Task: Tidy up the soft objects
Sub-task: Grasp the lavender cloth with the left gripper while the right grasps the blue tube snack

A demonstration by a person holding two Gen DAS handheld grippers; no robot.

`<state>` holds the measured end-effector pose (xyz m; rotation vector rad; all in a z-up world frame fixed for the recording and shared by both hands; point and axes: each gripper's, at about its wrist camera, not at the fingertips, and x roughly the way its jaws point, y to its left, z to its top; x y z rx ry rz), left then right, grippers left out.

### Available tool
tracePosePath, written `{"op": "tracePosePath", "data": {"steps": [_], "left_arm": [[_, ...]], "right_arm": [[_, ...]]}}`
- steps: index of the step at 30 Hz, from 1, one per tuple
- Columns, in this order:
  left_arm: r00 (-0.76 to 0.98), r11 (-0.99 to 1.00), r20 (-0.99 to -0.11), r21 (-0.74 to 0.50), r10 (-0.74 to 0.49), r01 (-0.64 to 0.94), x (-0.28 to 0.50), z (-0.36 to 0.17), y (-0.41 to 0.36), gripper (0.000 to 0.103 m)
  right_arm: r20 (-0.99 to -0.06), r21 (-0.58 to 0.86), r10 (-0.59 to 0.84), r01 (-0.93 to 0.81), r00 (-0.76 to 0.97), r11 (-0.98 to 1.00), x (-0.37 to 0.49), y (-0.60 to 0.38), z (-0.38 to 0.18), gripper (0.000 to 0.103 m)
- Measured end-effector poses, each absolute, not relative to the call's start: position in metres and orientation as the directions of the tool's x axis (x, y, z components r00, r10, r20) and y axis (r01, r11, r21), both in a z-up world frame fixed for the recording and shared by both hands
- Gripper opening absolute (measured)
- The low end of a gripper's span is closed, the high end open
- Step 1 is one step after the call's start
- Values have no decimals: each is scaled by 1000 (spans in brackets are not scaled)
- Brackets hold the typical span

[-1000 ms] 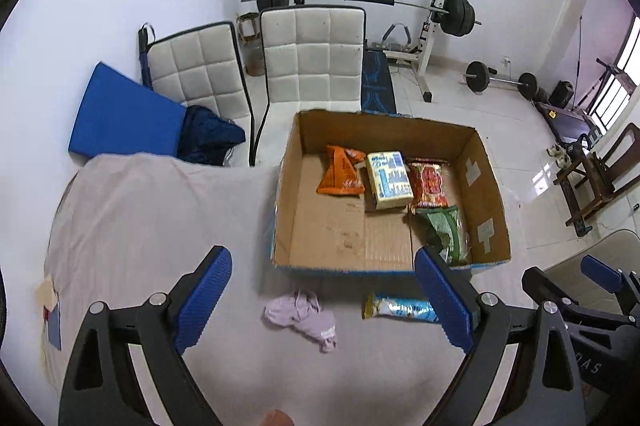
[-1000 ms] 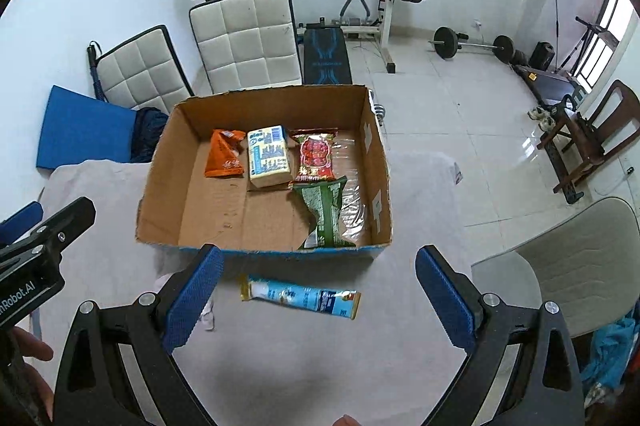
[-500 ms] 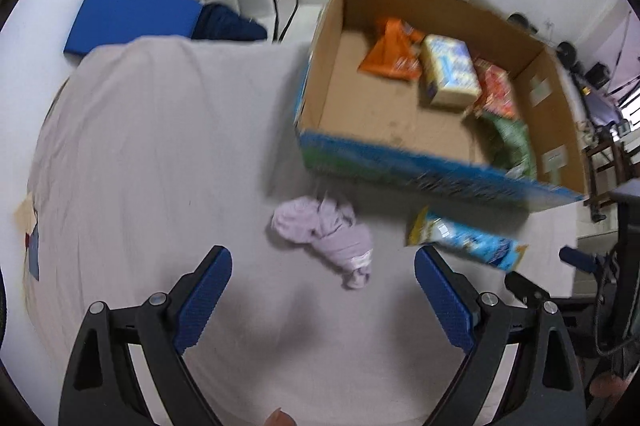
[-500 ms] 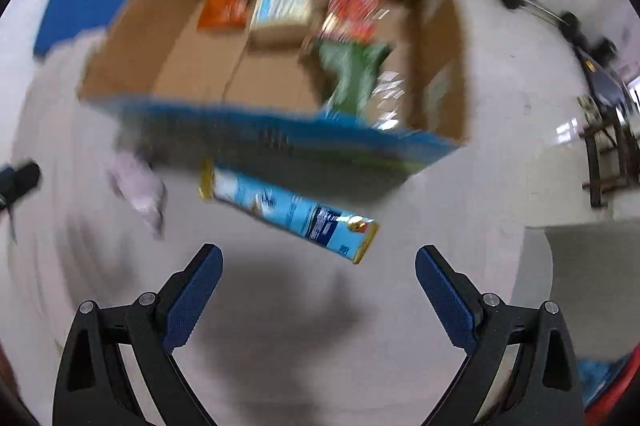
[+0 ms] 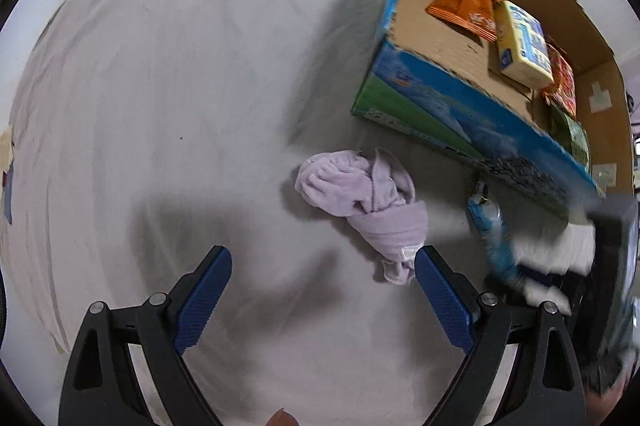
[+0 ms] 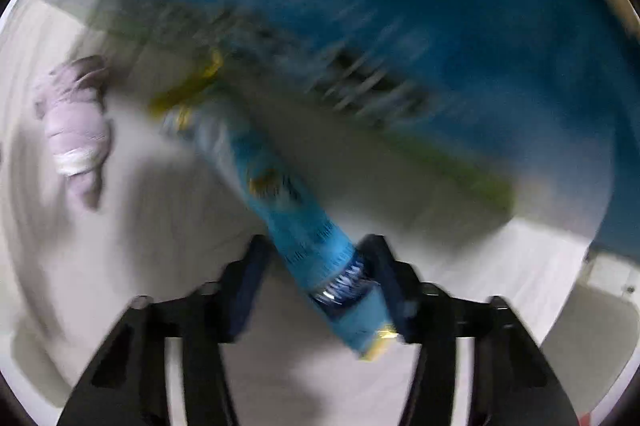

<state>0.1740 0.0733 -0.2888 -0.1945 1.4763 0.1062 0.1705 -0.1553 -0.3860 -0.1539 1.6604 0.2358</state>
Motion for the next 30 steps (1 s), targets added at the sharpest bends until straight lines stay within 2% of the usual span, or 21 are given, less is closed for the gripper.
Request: {"op": "tracePosePath", "data": {"steps": [4,8,12,13,14,15,19,22,26,27,30], "left_arm": [[60,972,-996,-82,-70,-221,186,-303,78,94],[5,964,-994,-103,-105,-244,200,-328,76,94],[-1,947,-982,-183,-190,-265,215,-347,71,94],[-1,947,-981,-188,-195,-260,219,-349,69,94],[-1,953,-982,-182,-187,-242,222,-349,66,94],[0,960,-984,-173,-178,-218,224,-350,62,94],[11,980,-989,-150,-149,-132,227,-352,49,92],[15,980,-985,-172,-172,-102,226,-353,43,77],[-2,973,-975,-220,-221,-76,226,-354,30,44],[-6,971,-973,-228,-229,-66,225,-354,27,40],[-11,977,-977,-211,-211,-29,212,-353,22,39]], "right_arm": [[-980,171,150,-166,-134,971,169,-155,-378,49],[-992,113,104,-136,-67,984,184,-153,-378,50],[-996,73,68,-77,-54,994,197,-150,-391,50],[-997,65,62,-62,-54,996,196,-151,-391,48],[-997,50,47,-46,-65,998,194,-152,-391,37],[-996,42,40,-34,-81,999,192,-153,-391,32],[-990,-3,-3,0,-142,1000,176,-163,-392,25],[-978,56,65,55,-199,997,168,-177,-395,25],[-974,108,128,111,-188,988,166,-196,-400,25],[-973,116,137,122,-183,986,163,-201,-400,25],[-974,96,122,140,-193,986,159,-208,-402,25]]}}
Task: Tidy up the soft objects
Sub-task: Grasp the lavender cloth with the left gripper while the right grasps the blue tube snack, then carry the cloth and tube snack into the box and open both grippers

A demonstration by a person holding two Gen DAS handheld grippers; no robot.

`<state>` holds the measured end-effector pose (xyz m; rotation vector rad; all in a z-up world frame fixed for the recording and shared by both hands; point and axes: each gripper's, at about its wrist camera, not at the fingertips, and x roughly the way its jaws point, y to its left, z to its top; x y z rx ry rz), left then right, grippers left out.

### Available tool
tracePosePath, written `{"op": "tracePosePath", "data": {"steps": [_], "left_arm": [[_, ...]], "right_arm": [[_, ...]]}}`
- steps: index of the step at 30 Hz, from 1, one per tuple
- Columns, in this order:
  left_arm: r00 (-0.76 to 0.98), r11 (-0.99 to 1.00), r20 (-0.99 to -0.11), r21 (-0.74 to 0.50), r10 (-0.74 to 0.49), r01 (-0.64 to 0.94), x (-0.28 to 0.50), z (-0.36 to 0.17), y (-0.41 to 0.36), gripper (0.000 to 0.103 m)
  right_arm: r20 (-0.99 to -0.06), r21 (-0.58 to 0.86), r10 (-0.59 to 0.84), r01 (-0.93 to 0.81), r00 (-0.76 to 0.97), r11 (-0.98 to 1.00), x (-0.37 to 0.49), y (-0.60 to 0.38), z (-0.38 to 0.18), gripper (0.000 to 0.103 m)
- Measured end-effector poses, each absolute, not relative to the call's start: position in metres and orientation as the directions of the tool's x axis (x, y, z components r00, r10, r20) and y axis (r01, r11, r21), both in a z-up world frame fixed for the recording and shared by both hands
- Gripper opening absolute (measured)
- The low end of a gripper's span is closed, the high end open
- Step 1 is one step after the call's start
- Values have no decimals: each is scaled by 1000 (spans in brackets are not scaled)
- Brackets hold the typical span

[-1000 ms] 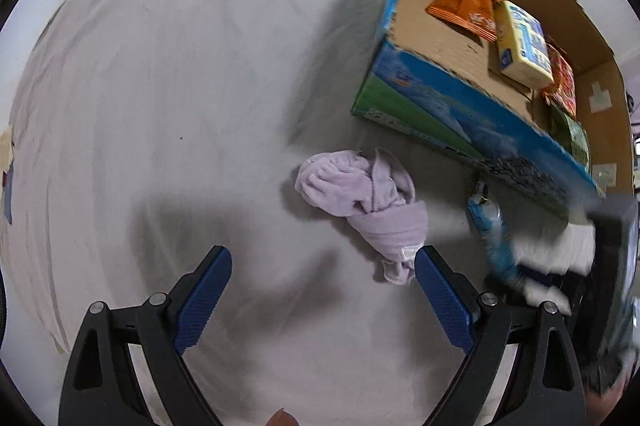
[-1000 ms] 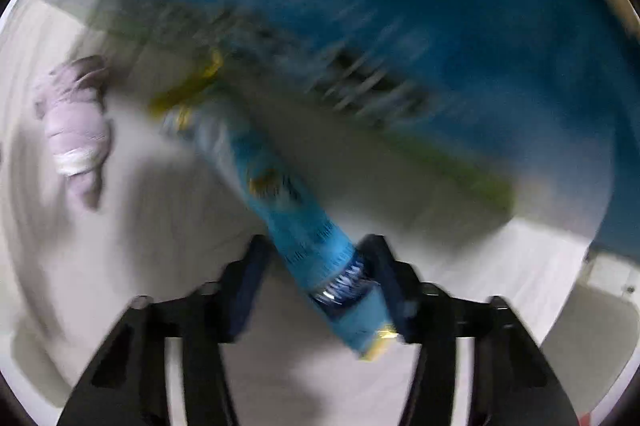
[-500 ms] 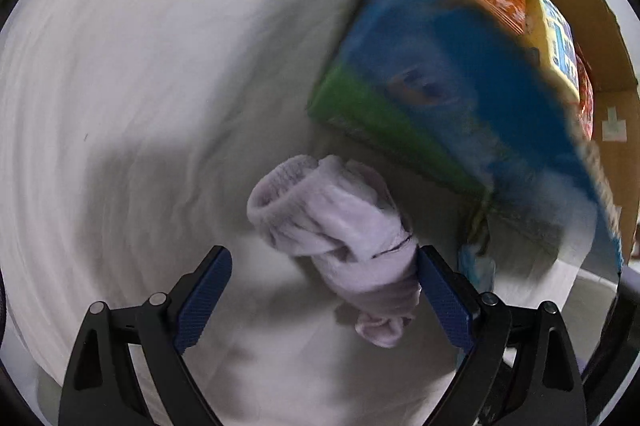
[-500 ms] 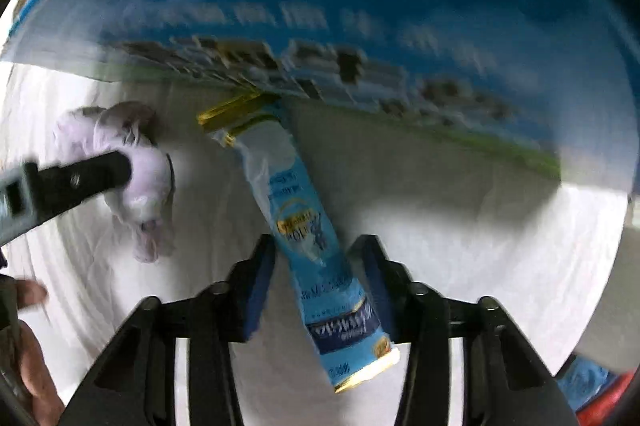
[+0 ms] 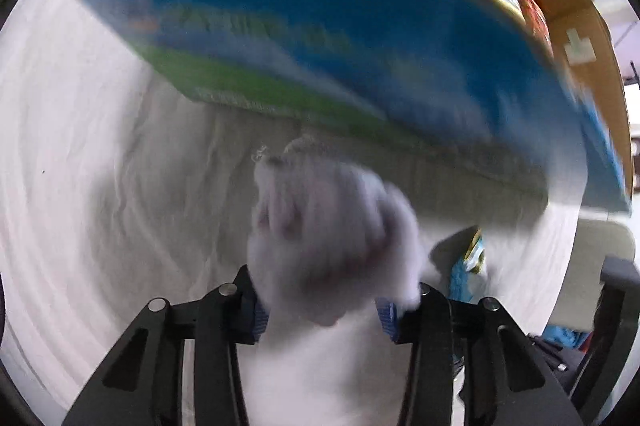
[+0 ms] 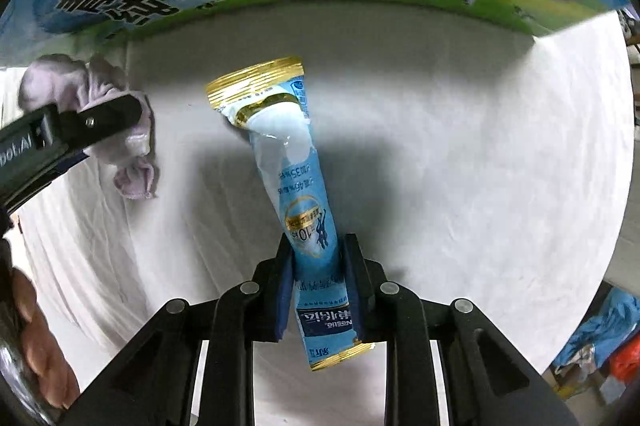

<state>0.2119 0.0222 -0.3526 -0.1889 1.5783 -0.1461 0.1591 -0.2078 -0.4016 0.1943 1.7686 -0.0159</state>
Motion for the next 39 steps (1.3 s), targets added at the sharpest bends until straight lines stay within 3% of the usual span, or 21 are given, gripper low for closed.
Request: {"op": "tracePosePath", "data": {"steps": [7,11,17,20,27,39], "left_arm": [[-92,983,-981,-177,-172,44,136,-359,35,39],[-79,988,-987,-144,-140,46,118,-366,38,45],[-24,995,-997,-73,-72,65,114,-372,27,44],[-9,996,-998,-59,-59,69,104,-370,25,39],[4,996,-997,-76,-76,48,114,-345,14,35],[129,985,-981,-133,-146,106,87,-269,-9,26]], "right_arm": [[-959,102,137,151,-247,983,138,-231,-402,23],[-968,89,115,121,-223,989,131,-231,-409,24],[-976,50,72,110,-204,993,122,-207,-422,26],[-979,22,46,121,-201,992,114,-208,-419,25],[-980,-9,6,72,-200,997,105,-178,-408,16],[-995,61,64,36,-79,997,94,-169,-328,15]]}}
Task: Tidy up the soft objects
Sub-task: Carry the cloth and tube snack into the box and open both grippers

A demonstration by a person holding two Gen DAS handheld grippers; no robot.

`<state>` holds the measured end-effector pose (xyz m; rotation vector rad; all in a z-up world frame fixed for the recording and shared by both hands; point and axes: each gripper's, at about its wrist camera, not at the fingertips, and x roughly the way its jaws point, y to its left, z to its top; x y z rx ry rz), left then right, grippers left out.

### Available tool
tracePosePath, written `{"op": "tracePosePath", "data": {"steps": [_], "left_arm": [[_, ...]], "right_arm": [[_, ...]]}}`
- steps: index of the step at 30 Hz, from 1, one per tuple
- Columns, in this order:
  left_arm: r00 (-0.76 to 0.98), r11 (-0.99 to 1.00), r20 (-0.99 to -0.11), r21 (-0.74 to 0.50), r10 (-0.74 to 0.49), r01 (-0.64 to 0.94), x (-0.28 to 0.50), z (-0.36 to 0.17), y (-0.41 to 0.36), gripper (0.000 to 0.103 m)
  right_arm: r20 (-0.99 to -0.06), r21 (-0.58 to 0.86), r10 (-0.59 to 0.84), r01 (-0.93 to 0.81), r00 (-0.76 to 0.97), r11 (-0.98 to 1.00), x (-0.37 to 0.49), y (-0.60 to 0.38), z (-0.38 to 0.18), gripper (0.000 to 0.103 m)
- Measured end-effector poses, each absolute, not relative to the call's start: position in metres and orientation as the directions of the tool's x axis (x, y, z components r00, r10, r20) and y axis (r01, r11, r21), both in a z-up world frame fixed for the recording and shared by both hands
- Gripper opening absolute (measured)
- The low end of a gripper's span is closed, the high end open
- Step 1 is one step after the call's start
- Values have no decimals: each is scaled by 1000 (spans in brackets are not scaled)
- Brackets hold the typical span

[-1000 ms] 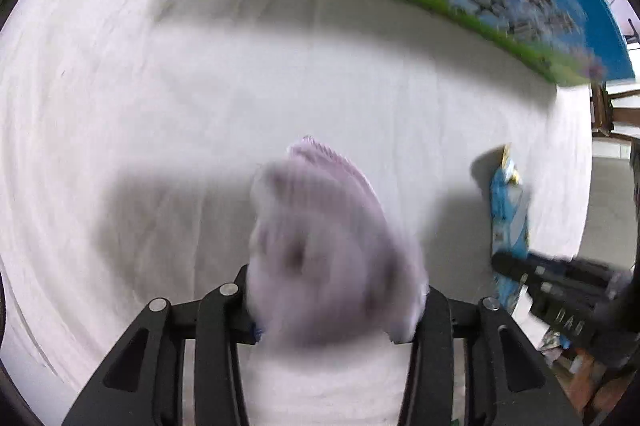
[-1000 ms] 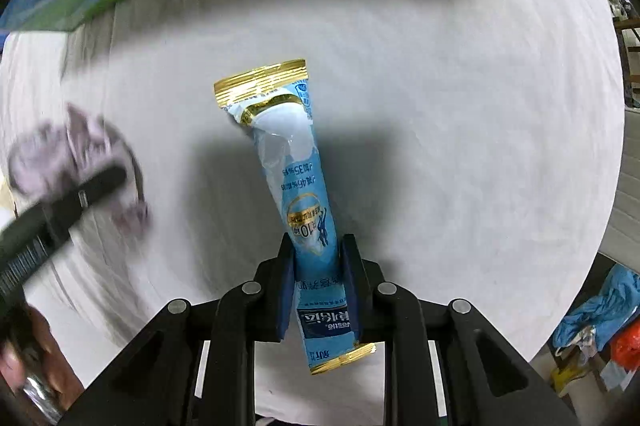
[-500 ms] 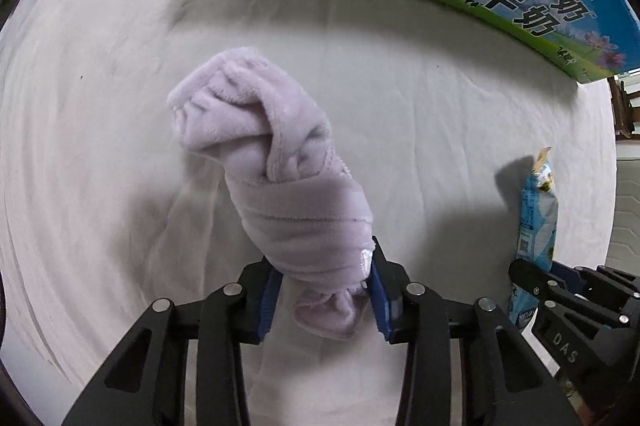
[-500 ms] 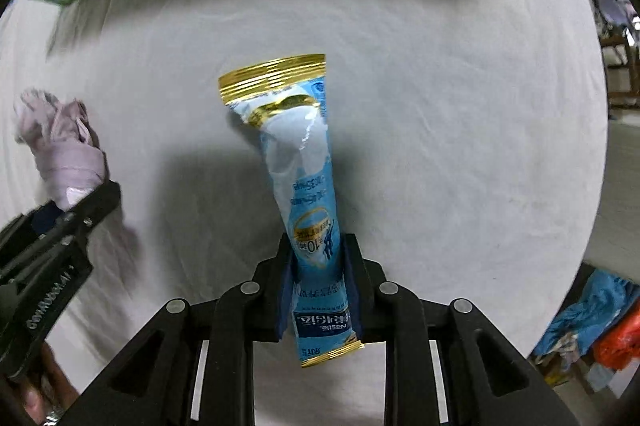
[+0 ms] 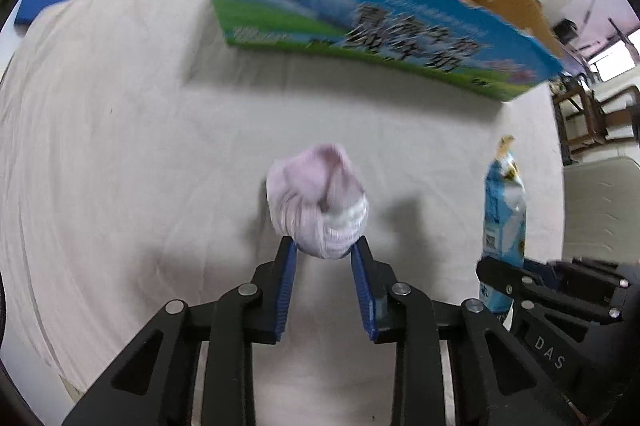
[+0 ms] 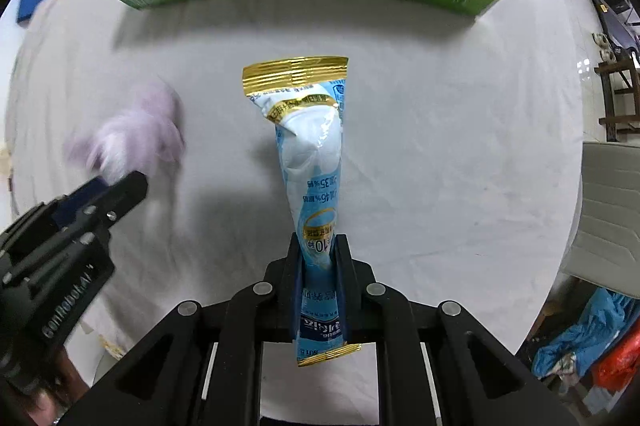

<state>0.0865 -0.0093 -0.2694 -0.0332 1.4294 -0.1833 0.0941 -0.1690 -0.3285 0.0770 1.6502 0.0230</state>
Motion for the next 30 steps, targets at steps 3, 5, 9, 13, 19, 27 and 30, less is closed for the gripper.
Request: {"op": "tracePosePath", "data": {"steps": [3,5,9,13,19,27,30], "left_arm": [[129,986,-980,-138,-150,97,86,-274,-8,26],[87,983,-983,-154,-163,104,88,-289,-8,29],[-87,957,-953,-291,-290,-6,90,-331,12,35],[-143,901,-894,-400,-424,-167,74,-336,34,35],[-83,845,-869,-447,-488,-293,80,-325,50,64],[-114,832,-857,-444,-503,-333,110,-355,21,64],[-121,850,-867,-432,-483,-301,117,-359,3,64]], "right_arm": [[-996,62,64,26,-58,998,98,-169,-310,15],[-998,44,45,16,-52,999,101,-176,-313,15],[-994,27,31,33,-106,999,95,-177,-335,15],[-988,42,52,67,-144,997,92,-176,-351,15],[-986,69,85,109,-146,992,92,-179,-352,15],[-983,55,75,125,-165,991,92,-185,-358,15],[-981,45,69,135,-179,990,89,-185,-364,15]]}}
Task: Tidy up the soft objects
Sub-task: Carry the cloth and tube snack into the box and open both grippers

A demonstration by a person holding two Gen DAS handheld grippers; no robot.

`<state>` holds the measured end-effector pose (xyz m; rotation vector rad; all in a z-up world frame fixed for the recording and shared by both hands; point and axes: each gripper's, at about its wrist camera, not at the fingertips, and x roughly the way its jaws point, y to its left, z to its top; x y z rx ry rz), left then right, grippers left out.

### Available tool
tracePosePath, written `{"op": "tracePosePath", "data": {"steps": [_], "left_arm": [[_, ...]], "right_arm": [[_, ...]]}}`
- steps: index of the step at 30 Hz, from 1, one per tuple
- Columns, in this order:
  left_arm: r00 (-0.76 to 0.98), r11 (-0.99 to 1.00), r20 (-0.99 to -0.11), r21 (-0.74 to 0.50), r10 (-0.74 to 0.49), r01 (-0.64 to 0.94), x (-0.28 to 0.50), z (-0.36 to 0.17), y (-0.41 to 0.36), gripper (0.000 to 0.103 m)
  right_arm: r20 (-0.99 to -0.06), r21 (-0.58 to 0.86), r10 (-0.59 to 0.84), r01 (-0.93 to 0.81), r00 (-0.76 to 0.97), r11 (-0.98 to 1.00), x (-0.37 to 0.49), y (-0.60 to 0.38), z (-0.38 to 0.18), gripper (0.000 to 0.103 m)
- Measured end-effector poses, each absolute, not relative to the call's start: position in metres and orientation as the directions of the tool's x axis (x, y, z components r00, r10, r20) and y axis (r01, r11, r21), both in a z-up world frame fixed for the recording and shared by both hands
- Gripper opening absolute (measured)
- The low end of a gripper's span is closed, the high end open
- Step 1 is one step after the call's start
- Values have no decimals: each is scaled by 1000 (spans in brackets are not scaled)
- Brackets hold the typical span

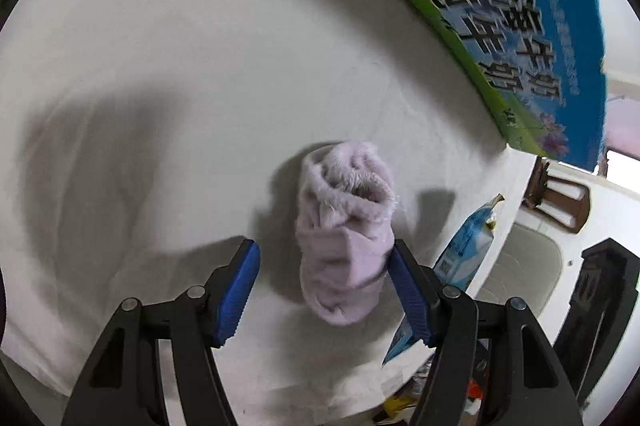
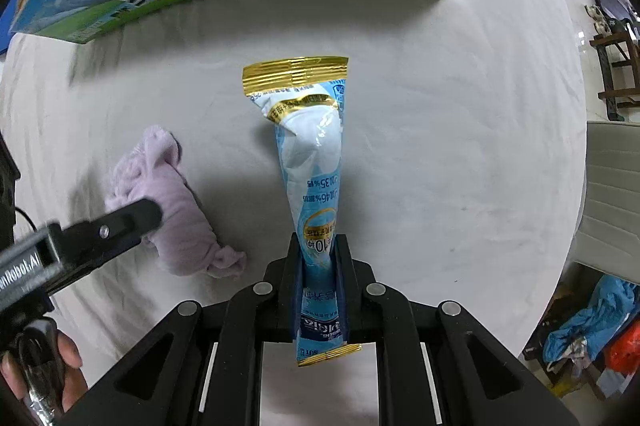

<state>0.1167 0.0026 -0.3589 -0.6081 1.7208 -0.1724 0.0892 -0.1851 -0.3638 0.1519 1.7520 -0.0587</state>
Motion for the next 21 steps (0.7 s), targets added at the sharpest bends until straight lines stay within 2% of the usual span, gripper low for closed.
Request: {"op": "tracePosePath", "data": {"steps": [4,6,7,8,11,18,21], "left_arm": [[-111,921,-922,-350,-372,-172,128,-354,-34,65],[-91,952,-949,-296,-303,-84,132,-348,-49,62],[-74,958,-956,-282,-285,-52,135,-347,-60,48],[-65,955,-953,-294,-295,-28,136,-345,-68,40],[-42,967,-967,-252,-251,24,138,-340,-77,32],[25,954,-954,-300,-300,11,131,-299,-61,30],[93,937,-933,-349,-348,7,134,-255,-48,30]], "right_arm": [[-978,37,67,155,-198,987,85,-187,-370,15],[-977,27,61,167,-202,986,83,-190,-370,15],[-977,25,60,171,-203,985,83,-191,-369,15],[-978,22,58,176,-203,984,82,-192,-368,15],[-979,24,60,182,-197,983,80,-192,-361,15],[-986,74,98,180,-133,981,87,-183,-318,15],[-987,114,131,165,-97,980,94,-175,-289,15]]}}
